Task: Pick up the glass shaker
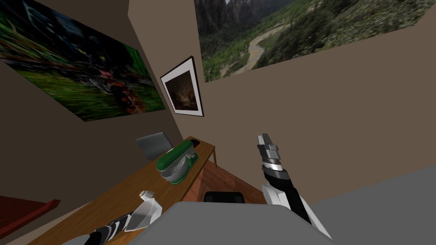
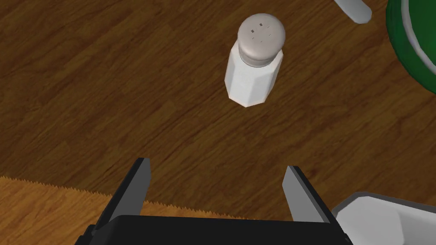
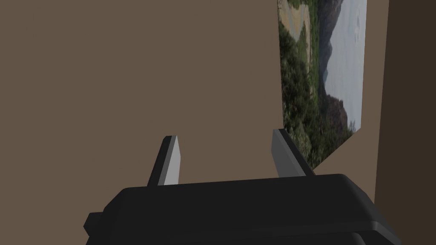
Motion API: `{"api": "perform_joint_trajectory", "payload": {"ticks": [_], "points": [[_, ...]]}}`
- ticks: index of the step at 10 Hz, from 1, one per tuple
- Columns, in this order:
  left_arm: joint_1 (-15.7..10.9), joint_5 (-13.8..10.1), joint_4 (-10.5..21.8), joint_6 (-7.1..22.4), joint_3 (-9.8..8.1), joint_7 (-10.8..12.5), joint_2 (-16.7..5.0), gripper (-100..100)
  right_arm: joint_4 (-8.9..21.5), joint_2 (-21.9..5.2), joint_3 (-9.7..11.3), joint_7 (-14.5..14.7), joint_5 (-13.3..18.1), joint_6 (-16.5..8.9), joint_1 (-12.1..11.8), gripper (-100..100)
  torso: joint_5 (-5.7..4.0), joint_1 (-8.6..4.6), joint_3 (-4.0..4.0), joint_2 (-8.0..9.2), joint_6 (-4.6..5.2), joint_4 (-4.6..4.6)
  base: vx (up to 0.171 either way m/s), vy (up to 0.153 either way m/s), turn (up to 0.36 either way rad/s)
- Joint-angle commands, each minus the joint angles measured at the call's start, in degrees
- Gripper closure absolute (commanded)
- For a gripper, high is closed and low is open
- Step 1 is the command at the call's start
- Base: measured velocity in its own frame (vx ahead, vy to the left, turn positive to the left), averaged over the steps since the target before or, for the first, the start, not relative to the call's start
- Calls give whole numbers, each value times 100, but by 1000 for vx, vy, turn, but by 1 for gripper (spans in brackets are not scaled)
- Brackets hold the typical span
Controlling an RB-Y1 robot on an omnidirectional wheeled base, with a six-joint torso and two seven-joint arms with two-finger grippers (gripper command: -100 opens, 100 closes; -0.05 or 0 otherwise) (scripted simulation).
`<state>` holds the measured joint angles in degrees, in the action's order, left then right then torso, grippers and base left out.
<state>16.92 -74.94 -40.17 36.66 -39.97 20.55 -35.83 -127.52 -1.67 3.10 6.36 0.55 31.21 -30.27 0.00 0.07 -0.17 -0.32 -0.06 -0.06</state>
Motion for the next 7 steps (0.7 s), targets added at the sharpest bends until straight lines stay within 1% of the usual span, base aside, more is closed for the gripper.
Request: {"api": "perform_joint_trajectory", "payload": {"ticks": [1, 2, 4, 5, 6, 7], "points": [[-71, -243, 286, 208, -8, 26, -123, -100, 0, 0, 0, 0, 0, 0, 0, 0, 0, 0, 0, 0, 0, 0, 104, 13, -100], [-71, -243, 342, 208, -8, 26, -123, -100, 0, 0, 0, 0, 0, 0, -1, 0, 1, 3, -6, -10, -3, -3, 76, 3, -24], [-148, -471, 625, 374, -15, 40, -253, -100, 0, 0, 0, 0, 0, 0, 0, 0, 0, -2, -1, 0, -3, -1, 65, 8, -76], [-178, -551, 718, 427, -19, 44, -305, -100, 0, 0, 0, 0, 0, 0, 0, 0, 1, 3, -1, 0, -3, -1, 72, 32, -92], [-158, -495, 652, 384, -17, 39, -271, -100, 0, 0, -1, 0, 0, 0, 0, 0, 2, 8, -1, -1, -3, -1, 32, 17, -19], [-162, -505, 662, 398, -18, 40, -277, 0, 0, 0, -1, 0, 0, 0, 0, 0, 2, 4, 5, 11, -6, 1, 6, 3, 2]]}}
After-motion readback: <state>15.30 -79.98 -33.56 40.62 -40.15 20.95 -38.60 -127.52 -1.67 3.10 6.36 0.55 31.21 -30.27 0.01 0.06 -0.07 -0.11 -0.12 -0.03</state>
